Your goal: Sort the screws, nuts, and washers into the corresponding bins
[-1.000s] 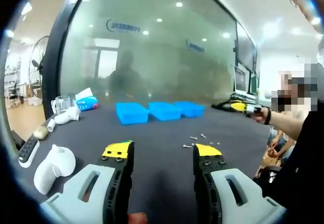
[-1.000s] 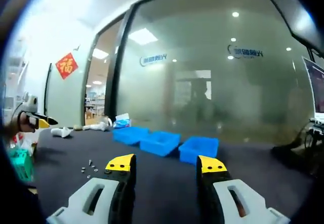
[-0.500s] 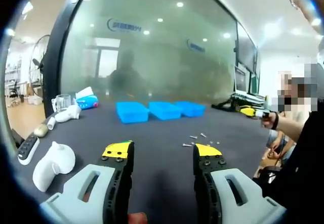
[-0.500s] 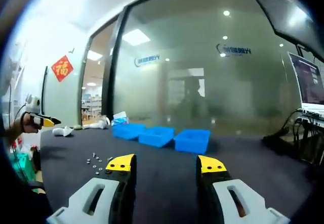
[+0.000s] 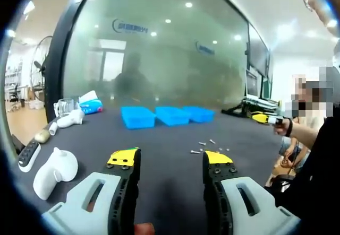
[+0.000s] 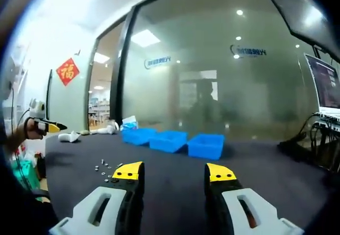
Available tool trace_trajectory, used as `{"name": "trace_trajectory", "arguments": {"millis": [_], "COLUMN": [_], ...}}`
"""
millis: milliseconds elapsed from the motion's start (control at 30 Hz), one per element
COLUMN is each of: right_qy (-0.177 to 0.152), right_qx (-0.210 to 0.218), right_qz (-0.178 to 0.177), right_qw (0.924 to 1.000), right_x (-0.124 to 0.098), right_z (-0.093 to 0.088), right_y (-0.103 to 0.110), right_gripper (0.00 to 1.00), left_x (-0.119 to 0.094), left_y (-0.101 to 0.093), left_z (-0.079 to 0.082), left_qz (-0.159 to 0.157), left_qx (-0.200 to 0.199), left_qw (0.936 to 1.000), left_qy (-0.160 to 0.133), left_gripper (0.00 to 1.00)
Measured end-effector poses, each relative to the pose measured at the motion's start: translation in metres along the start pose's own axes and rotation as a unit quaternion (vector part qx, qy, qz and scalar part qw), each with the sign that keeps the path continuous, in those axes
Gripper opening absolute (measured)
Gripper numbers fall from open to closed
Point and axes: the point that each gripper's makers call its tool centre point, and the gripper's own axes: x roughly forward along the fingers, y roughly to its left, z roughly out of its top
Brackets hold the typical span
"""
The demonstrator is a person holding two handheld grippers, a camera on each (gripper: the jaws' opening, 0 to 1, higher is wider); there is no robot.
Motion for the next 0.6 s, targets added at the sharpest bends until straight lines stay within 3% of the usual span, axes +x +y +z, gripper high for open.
{"name": "trace_trajectory", "arguments": {"millis": [333,600], "right_qy": [0.042,0.095], "right_qx": [-0.014,-0.017], "right_qz": [0.044,0.092], "right_qw": [0.998,0.9911], "right_x": [0.006,0.009], "right_z": [-0.009,-0.023], "right_y": [0.02,0.041], "right_gripper": [0.41,0.39], "left_x": [-0.002,-0.003], "left_y": [0.002,0.002], "left_z": [-0.003,-0.005], "left_qz": [0.0,0.0], "left_qx": [-0.002,-0.003], "left_qw": [1.0,1.0], "left_qy": [0.002,0.005], "left_gripper": [0.46,0.46]}}
